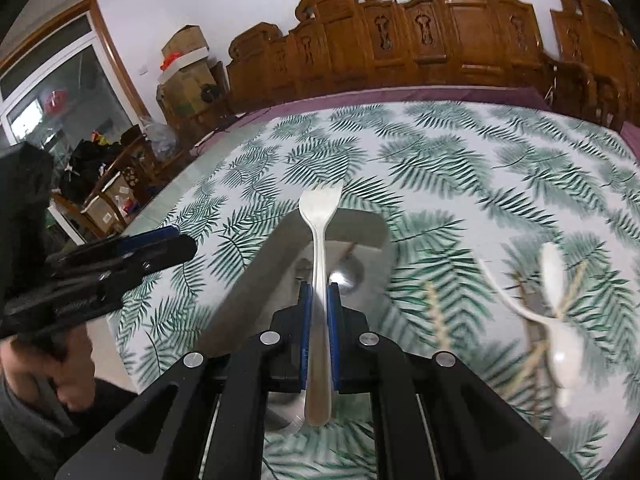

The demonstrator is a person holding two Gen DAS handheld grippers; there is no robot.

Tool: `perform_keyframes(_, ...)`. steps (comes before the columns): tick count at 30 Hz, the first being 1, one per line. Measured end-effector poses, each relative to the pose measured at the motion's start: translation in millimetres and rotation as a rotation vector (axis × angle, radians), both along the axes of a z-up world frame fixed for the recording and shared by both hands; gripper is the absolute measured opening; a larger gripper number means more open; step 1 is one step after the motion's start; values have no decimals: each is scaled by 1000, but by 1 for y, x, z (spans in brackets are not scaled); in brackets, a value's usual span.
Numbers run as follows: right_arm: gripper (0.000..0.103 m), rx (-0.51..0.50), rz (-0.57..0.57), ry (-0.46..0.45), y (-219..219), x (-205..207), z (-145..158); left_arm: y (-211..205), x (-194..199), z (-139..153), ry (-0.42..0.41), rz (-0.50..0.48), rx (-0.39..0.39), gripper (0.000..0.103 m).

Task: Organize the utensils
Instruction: 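Lower the white plastic fork into the tray and open the right gripper, then grasp a white plastic spoon from the pile with the right gripper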

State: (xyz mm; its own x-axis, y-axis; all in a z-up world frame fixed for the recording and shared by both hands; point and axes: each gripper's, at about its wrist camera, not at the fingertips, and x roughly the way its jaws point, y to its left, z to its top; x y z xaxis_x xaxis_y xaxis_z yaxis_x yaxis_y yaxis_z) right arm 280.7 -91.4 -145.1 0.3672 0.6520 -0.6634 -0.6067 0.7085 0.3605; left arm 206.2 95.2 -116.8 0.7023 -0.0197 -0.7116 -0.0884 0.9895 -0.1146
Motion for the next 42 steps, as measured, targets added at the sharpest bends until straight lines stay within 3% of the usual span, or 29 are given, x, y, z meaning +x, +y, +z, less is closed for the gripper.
perform_keyframes(7,10,-43,-13,43,35,6,-18,20,-6,-3,-3,17,-14,40)
perform_keyframes(18,12,-61,-6,43,39,9,-30,25,-7,-6,-1,21,-7,40)
perform_keyframes(24,12,-52,-11,-39,-7,-2,-8,6,-4,-5,-4,-13,-12,40)
perform_keyframes(32,12,-174,-106,-139,-101,8,4,-38,2,-1,-19,-85,-27,56)
perform_keyframes(34,16,-225,-130,-157,-118,14,-1,-51,4,-1,-18,-105,-25,57)
perform_keyframes(36,31,-263,-146,-175,-130,18,-8,-61,6,-2,-17,-120,-25,57)
perform_keyframes(39,42,-296,-157,-171,-139,26,-21,-78,8,-3,-14,-144,-25,57)
perform_keyframes(42,45,-320,-156,-156,-144,33,-39,-92,9,-6,-13,-159,-26,57)
